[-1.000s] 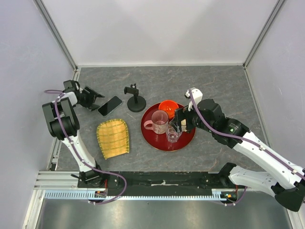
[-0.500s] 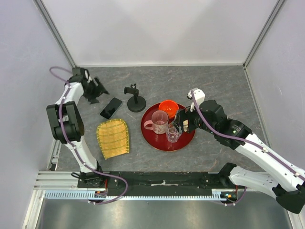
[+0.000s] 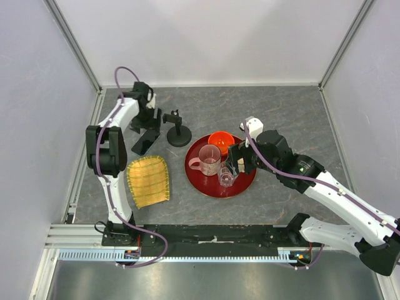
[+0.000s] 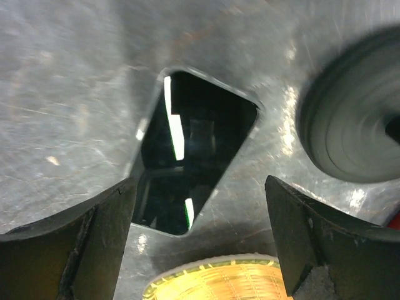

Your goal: Place the phone on the phone stand

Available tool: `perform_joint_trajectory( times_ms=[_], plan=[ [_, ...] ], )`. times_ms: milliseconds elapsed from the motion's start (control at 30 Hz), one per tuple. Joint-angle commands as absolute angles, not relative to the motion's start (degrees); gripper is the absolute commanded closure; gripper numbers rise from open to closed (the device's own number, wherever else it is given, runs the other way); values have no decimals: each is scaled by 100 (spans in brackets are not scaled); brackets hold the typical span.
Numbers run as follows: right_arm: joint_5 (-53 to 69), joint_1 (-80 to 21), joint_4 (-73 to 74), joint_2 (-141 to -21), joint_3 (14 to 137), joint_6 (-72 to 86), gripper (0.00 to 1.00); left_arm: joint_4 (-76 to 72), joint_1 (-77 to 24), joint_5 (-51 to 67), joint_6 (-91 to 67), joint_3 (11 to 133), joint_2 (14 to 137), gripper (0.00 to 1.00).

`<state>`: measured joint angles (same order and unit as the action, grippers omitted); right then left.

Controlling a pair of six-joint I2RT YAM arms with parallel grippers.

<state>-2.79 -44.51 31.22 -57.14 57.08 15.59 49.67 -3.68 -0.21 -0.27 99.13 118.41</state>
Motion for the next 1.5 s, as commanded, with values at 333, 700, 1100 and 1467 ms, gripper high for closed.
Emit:
perform_joint_trajectory(
  times_ms=[333,700,1100,1467],
  plan=[
    [-299,-4456,3147,-5845,5889,1362,2,5150,-747,-738,615,9809,12155,2],
    [-255,-4456,3085,-6099,5976,1283,2,5300,-668,-940,554,10098,12533,1],
    [-176,-4456,2980,-6179,6012,1292,2,5414,-229,-281,229,10459,12752,0],
    [-193,-4456,2988,-6152,6003,1301,2,5520,-158,-64,88,10521,12718,0]
  ],
)
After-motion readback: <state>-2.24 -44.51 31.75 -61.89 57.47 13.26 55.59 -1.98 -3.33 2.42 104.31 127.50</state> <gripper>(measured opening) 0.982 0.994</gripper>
